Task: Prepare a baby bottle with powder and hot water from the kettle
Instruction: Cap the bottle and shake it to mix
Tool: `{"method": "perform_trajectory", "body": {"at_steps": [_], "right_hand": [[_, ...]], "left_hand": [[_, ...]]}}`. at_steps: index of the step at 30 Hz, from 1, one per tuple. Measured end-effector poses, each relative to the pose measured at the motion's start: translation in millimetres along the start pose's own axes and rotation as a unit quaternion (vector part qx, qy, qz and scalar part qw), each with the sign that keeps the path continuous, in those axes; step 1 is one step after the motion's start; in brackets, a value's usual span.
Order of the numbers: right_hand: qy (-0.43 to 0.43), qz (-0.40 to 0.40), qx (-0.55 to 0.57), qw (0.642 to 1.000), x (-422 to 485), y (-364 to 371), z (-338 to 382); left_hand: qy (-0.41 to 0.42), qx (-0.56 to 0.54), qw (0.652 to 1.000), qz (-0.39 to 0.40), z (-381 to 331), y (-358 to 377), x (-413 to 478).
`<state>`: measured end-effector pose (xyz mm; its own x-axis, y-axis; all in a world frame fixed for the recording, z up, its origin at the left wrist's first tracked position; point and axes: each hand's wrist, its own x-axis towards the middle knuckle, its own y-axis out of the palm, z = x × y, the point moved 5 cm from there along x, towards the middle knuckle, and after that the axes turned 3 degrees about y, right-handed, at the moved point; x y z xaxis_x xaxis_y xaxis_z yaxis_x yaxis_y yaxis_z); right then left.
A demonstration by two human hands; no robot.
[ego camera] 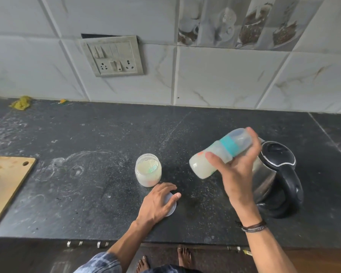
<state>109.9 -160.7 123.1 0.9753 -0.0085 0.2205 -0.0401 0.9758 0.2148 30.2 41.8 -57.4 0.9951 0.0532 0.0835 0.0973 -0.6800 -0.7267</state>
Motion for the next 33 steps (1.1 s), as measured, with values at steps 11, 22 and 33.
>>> {"method": "perform_trajectory", "body": {"at_steps": [11,22,33], "right_hand": [[-0.036,-0.078,0.09,0.992,-1,2,19],[-0.047,-0.124,0.091,0.987,-16,12,41],[-0.084,-0.034,-0.033,0.995,-29,28,50]], "left_hand": [[0.009,-0.002,1.0,0.002,-1,0,1],[0.005,-0.016,1.0,0.002,3,0,0],[0.004,-0.023,1.0,0.01,5,0,0]]}}
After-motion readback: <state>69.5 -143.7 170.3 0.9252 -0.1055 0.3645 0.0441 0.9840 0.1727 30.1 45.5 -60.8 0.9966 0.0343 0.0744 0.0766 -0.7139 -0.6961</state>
